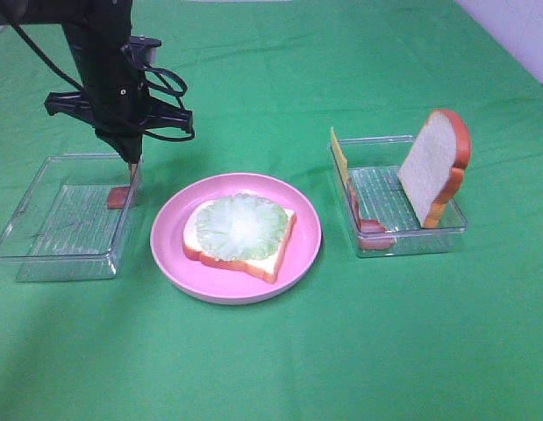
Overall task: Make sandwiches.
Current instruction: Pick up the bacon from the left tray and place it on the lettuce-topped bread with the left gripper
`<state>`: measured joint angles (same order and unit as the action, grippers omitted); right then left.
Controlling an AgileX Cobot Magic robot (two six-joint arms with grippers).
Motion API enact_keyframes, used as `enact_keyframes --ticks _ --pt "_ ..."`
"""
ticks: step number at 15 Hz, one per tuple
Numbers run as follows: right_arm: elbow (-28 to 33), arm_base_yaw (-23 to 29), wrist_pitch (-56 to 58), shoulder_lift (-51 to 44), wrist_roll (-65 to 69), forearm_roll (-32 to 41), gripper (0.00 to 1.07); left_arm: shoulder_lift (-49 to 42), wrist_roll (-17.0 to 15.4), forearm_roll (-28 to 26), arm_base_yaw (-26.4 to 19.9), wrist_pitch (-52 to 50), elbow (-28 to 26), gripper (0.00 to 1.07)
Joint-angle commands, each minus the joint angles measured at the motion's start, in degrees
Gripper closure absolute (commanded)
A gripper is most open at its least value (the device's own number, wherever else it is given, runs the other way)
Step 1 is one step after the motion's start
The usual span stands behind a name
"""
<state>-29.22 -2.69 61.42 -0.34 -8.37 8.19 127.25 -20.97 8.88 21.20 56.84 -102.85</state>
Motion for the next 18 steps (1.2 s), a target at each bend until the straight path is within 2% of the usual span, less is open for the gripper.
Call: enact_keyframes --ticks 1,5,6,7,9,11,14,16,18 --pt "0.2 -0.2 -0.6 -0.7 -0.7 -0.3 0.39 -1.5 1.0 -0.5 0.0 2.7 -0.3 1.07" --pt "0.2 -0.2 -0.6 -0.7 -0.7 -0.3 0.39 -8.3 7.7 -11.3 0.0 4.1 -0.3 1.07" --pt "0.2 -0.2 -0.6 -0.7 -0.7 -0.3 0.39 -9.5 10.8 -17.0 0.0 4.1 -0.3 1.07" --pt "0.2 -0.2 -0.6 -0.7 -0.7 -0.3 0.39 -10.0 11.9 -19.1 0.0 4.1 -0.3 1.07" --pt "0.2 -0.2 -0.6 -0.7 -0.7 -0.3 0.39 -10.2 18.5 -31.3 2.0 2.3 -0.3 1.07" --pt "0.2 -0.2 -0.6 -0.7 -0.7 -0.3 0.39 -9.5 19.0 -33.2 4.4 0.5 -0.3 1.07" --pt "0.2 -0.2 -0.6 -0.7 -0.7 -0.3 0.39 -8.1 20.1 -32.5 9.5 -1.3 -0.3 1.07" --pt "0.2 -0.2 -0.6 -0.7 -0.7 -0.3 0.39 -6.8 20.0 -30.3 10.4 -1.8 -0.3 1.07" --pt "0.2 -0.2 -0.6 -0.7 -0.7 -0.3 0.39 -5.4 19.8 -30.4 10.3 -1.4 -0.3 1.07"
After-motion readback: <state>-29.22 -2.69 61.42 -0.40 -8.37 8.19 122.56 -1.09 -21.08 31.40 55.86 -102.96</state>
